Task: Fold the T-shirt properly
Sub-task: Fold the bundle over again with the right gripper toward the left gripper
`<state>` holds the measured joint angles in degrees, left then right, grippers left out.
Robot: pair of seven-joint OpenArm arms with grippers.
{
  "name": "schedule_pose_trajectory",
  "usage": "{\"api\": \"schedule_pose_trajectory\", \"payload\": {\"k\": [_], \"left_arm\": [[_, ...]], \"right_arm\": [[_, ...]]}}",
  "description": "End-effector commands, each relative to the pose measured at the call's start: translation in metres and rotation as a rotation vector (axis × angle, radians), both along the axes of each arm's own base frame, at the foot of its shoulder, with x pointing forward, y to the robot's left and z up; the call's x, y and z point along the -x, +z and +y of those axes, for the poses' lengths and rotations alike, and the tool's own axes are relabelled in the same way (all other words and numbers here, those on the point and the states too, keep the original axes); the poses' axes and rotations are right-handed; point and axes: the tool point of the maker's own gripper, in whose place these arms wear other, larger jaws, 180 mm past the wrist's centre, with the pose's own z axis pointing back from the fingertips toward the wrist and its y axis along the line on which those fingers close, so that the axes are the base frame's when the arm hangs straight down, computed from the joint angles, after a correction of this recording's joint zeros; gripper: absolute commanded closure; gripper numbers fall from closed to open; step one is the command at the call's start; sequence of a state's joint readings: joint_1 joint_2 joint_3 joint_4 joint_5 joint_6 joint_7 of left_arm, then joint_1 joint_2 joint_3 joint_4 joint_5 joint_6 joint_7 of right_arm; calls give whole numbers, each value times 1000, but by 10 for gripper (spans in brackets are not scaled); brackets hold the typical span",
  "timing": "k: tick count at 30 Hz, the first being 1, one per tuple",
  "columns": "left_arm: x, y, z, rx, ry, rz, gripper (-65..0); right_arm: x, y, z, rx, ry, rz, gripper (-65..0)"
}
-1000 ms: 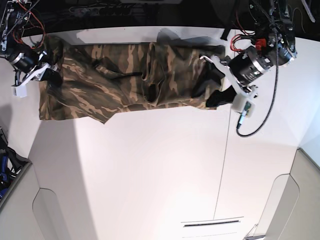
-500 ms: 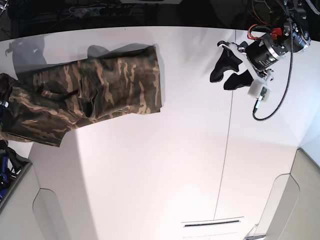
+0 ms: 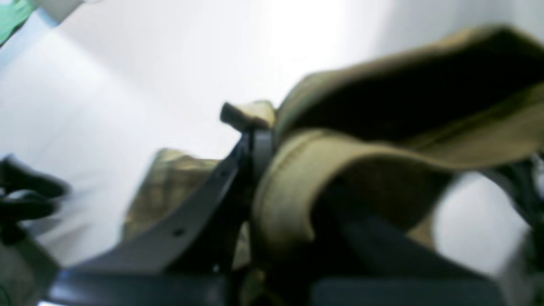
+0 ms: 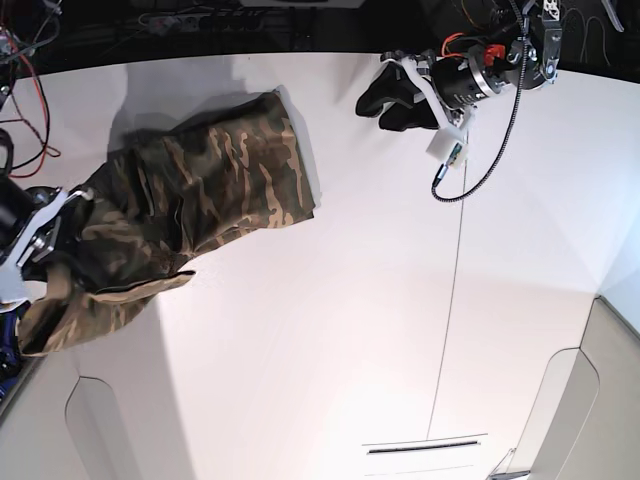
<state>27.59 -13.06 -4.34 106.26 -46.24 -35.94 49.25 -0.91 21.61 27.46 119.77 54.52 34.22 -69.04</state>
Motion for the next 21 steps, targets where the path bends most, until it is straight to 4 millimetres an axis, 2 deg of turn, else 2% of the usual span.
{"api": "schedule_pose_trajectory", "payload": {"k": [1, 6, 9, 11, 12, 16, 21], "left_arm": [[-5, 9, -4, 27, 4, -33, -334], [-7, 10, -5, 26, -2, -40, -334], [-11, 12, -5, 24, -3, -48, -334], [-15, 13, -5, 22, -6, -56, -334], [-16, 13, -5, 18, -11, -56, -334], [-16, 12, -5, 7, -25, -48, -334], [-16, 15, -1, -7, -40, -60, -325]], "right_arm": [[5, 3, 16, -19, 44, -16, 0], [40, -46, 91, -46, 226, 141, 0], [65, -69, 133, -40, 339, 206, -218], [75, -79, 153, -12, 393, 207, -317], [77, -83, 160, 10, 407, 202, -340], [81, -88, 176, 51, 434, 168, -345], [74, -78, 180, 27, 432, 123, -343]]}}
